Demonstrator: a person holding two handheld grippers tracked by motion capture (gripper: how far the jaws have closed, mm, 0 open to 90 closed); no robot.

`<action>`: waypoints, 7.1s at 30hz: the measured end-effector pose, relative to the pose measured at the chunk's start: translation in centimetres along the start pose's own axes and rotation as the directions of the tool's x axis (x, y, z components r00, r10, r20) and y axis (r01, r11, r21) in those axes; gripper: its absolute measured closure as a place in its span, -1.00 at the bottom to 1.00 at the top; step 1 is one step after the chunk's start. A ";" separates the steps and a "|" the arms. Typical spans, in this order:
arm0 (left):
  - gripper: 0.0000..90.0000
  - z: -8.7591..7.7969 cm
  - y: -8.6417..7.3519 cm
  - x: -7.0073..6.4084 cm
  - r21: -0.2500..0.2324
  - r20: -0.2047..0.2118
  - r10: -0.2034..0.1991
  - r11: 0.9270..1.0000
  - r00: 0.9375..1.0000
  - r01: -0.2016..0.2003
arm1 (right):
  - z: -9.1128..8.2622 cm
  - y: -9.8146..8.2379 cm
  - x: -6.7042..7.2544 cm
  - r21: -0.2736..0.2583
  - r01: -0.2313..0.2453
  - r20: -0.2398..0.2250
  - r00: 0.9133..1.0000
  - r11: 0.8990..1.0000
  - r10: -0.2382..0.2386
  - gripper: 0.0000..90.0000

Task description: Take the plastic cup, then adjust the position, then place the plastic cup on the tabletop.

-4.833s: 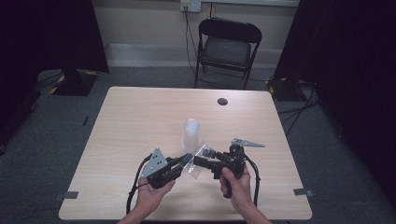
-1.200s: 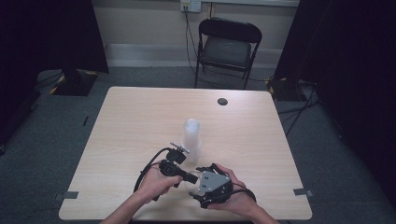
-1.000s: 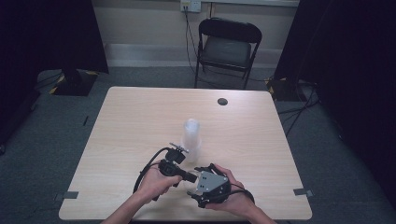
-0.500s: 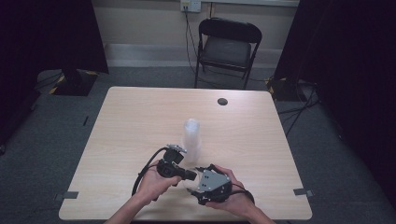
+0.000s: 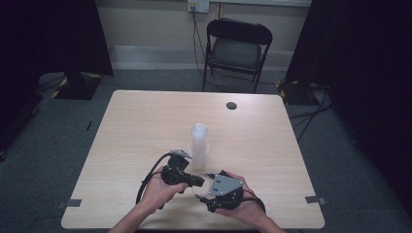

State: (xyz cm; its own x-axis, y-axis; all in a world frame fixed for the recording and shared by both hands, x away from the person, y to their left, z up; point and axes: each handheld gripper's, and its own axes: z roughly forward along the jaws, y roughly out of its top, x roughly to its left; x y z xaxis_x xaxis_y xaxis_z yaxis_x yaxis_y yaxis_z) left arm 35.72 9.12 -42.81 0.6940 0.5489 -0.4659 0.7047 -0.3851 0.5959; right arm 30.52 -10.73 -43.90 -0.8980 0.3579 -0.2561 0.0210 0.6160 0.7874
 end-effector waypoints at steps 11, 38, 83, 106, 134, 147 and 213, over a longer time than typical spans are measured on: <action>0.69 -0.4 -0.1 -0.4 -0.096 -0.003 0.037 0.995 0.999 -0.037 | -0.5 -0.6 -0.9 -0.008 -0.056 0.024 0.998 0.998 0.056 -0.27; -0.25 -2.4 -0.6 -0.2 -0.294 -0.136 0.085 0.948 0.987 -0.122 | -0.9 -1.8 -3.4 -0.001 -0.184 0.089 0.979 0.983 0.183 -0.24; -0.57 -4.1 -3.9 3.2 -0.296 -0.303 0.100 0.935 0.948 -0.193 | -2.6 -2.7 -14.0 -0.178 -0.451 0.216 0.849 0.875 0.481 -0.23; -0.62 -5.7 -6.9 6.0 -0.283 -0.369 0.025 0.949 0.929 -0.138 | 2.6 -4.7 -17.7 -0.159 -0.577 0.282 0.751 0.801 0.597 -0.23; -0.60 -5.2 -7.1 5.9 -0.263 -0.395 0.047 0.951 0.918 -0.161 | 5.4 -4.9 -17.8 -0.119 -0.558 0.270 0.778 0.821 0.567 -0.39; -0.60 -5.2 -7.1 5.8 -0.259 -0.400 0.049 0.952 0.915 -0.164 | 4.8 -5.9 -17.5 -0.130 -0.567 0.262 0.772 0.814 0.580 -0.45; -0.59 -7.4 -8.2 7.4 -0.301 -0.451 -0.008 0.943 0.893 -0.144 | -3.5 -7.9 -13.1 -0.072 -0.582 0.263 0.772 0.810 0.578 -0.65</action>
State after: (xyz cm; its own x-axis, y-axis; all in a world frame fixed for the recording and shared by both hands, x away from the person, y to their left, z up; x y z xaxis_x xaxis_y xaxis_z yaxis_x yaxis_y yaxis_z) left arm 33.96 21.82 -46.26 0.5476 0.8272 -0.1259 0.5204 -0.2189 0.8254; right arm 40.61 -22.77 -44.78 -0.5656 0.8173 0.1100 0.5077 0.2400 0.8274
